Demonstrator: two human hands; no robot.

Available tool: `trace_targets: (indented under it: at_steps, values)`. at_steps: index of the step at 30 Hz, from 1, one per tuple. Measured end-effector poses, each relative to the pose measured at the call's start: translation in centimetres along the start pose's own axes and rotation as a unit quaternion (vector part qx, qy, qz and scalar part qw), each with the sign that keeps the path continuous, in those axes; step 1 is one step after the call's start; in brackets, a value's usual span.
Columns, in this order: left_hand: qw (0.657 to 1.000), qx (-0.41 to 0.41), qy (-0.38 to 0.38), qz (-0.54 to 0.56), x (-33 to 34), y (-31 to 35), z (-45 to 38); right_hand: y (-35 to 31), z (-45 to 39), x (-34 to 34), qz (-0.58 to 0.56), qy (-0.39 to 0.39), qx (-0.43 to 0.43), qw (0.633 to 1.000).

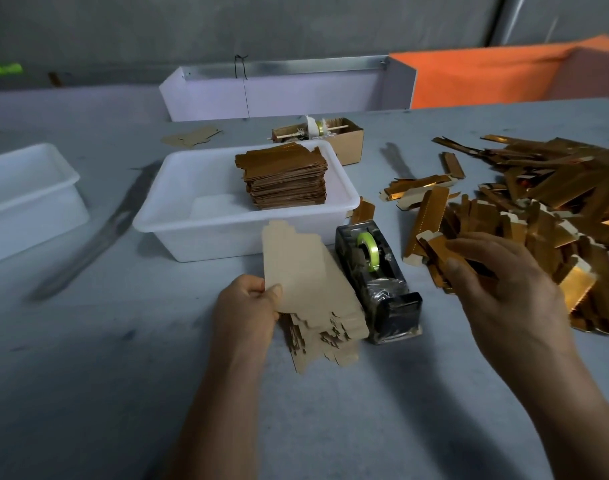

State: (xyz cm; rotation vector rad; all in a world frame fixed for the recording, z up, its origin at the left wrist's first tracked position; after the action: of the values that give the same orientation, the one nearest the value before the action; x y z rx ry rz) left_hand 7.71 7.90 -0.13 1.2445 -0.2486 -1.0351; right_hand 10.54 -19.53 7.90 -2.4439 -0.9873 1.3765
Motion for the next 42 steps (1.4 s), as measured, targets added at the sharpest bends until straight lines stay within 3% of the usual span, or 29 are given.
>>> trace_targets:
  at_steps: [3, 5, 8, 10, 13, 19, 26, 38, 42]
  values:
    - [0.999, 0.042, 0.007, 0.029, -1.4, 1.2, 1.8, -1.0, 0.8, 0.1, -0.078, -0.009, 0.02, 0.997]
    - [0.991, 0.027, -0.076, 0.105, -1.2, 1.5, 3.5, -1.5, 1.7, 0.8, -0.189, -0.029, 0.078, 0.979]
    - [0.961, -0.005, -0.217, 0.174, 0.4, 1.5, 6.3, -2.8, 3.2, 2.8, -0.417, -0.09, 0.196, 0.883]
    - [0.947, -0.003, -0.264, 0.183, 1.4, 1.6, 7.6, -3.5, 4.0, 4.0, -0.49, -0.122, 0.237, 0.83]
    - [0.935, 0.001, -0.306, 0.177, 2.5, 1.9, 8.8, -3.6, 4.4, 4.3, -0.517, -0.121, 0.257, 0.808]
    - [0.955, 0.056, -0.255, 0.143, 3.7, 2.3, 9.4, -3.6, 4.7, 3.6, -0.512, -0.103, 0.241, 0.818]
    - [0.962, 0.052, -0.214, 0.158, 4.0, 1.6, 9.1, -3.7, 5.0, 3.5, -0.483, -0.109, 0.223, 0.84]
    - [0.957, 0.049, -0.239, 0.159, 4.6, 1.1, 9.3, -3.3, 5.0, 3.5, -0.439, -0.107, 0.196, 0.871]
    - [0.959, 0.029, -0.237, 0.153, 4.7, 0.8, 9.1, -3.0, 5.1, 3.2, -0.366, -0.098, 0.169, 0.91]
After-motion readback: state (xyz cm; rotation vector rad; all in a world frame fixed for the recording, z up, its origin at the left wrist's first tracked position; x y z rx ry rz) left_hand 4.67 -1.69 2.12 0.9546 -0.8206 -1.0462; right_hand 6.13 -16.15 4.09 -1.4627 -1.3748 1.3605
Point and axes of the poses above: each hand's wrist, its own z-axis away from the middle knuckle, its own x-axis out of the palm, y = z × x, the point moved 7 cm from there along -z, towards the middle knuckle, and after that the axes turned 14 degrees about -x, right-handed, at the moved point
